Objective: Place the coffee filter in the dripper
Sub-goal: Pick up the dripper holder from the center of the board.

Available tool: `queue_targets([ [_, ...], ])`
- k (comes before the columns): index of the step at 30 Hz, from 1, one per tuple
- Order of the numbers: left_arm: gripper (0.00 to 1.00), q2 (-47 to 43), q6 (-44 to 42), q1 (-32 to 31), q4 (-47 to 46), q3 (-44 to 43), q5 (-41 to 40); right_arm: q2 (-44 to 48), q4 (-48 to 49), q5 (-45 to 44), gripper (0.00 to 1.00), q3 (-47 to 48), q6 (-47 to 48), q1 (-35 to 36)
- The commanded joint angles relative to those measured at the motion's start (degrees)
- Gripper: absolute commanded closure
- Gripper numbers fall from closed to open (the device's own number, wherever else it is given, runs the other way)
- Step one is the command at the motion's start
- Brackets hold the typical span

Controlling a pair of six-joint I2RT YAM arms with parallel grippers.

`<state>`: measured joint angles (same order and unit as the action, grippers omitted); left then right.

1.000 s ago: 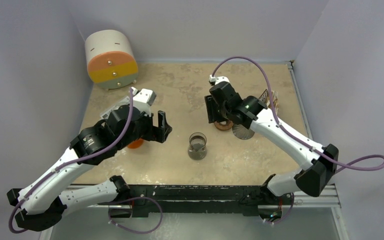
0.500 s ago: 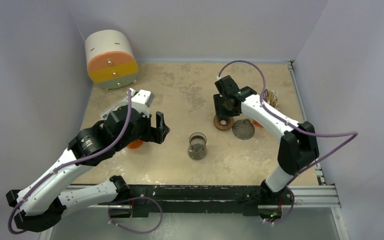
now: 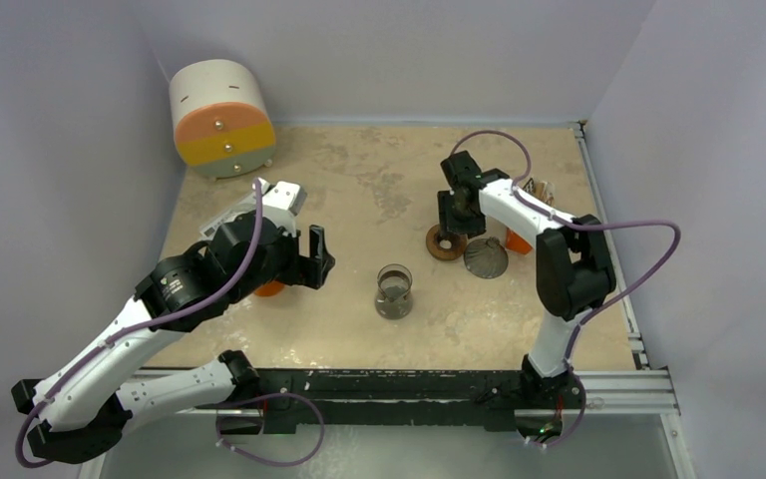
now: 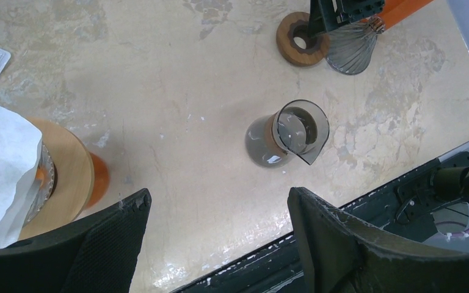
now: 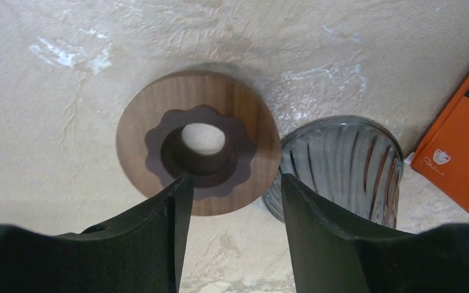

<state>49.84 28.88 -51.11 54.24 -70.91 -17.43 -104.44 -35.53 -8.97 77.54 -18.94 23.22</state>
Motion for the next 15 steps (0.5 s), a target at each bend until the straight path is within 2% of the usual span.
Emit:
queue_targets([
  [1,0.19,-0.72,-0.67,0.22,-0.07,-1.85,-1.49,-0.84,0.98,0.13,0.41,2.26,0.40,-1.16],
  [15,0.19,-1.15,-0.61,0.19,0.61,-1.64,-2.34,-4.10,1.56,-0.08,0.40,3.24,0.48,-2.65],
])
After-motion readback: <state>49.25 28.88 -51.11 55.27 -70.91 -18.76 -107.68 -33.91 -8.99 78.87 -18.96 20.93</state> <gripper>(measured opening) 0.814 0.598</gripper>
